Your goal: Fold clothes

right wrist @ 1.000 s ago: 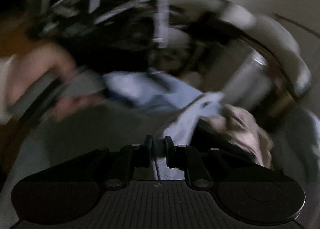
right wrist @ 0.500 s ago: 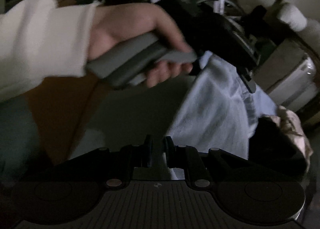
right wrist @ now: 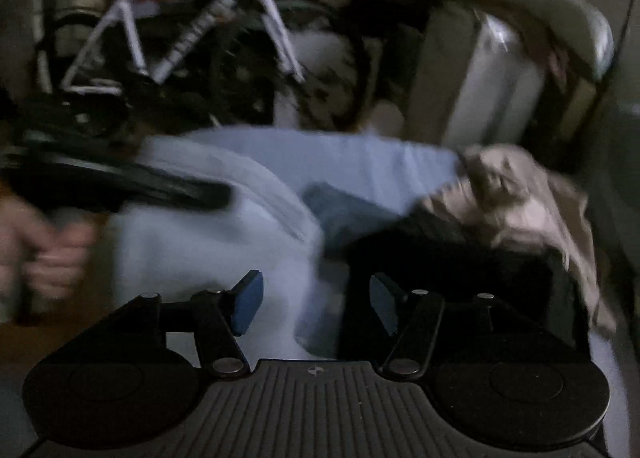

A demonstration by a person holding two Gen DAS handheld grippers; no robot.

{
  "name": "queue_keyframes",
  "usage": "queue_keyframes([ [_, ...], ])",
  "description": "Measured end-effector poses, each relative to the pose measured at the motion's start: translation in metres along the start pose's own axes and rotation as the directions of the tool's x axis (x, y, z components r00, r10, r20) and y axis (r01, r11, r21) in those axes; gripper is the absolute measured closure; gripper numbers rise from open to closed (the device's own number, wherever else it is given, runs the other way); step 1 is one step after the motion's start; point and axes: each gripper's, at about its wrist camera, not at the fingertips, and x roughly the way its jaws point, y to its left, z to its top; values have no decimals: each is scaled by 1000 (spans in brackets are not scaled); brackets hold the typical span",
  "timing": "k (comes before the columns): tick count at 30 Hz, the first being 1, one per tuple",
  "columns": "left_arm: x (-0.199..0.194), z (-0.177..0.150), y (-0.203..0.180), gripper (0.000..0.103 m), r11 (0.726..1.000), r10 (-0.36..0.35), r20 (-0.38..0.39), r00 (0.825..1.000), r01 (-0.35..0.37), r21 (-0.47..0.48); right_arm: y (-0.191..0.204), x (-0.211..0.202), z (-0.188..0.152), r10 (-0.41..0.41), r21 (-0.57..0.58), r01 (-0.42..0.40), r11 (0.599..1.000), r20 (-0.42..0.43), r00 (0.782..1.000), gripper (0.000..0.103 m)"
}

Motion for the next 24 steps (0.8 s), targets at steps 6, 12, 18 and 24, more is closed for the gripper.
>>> queue_keyframes([
  [6, -12, -2, 1, 96, 980, -192, -52, 980, 194, 31, -42, 54, 0, 265, 274, -257, 927, 10, 964, 37],
  [12, -18, -17, 49, 96, 979, -105, -52, 993, 94, -181, -66, 76, -6, 379, 317, -367, 874, 26, 925, 31],
  [18, -17, -45, 75, 96, 953, 97, -173, 980, -142, -269, -56, 75, 0, 340, 236, -332, 913, 5, 940, 28],
  [24, -21, -70, 75, 96, 940, 154, -207, 966, -208, -271, -31, 103, 19, 329, 145, -316, 937, -70, 942, 26],
])
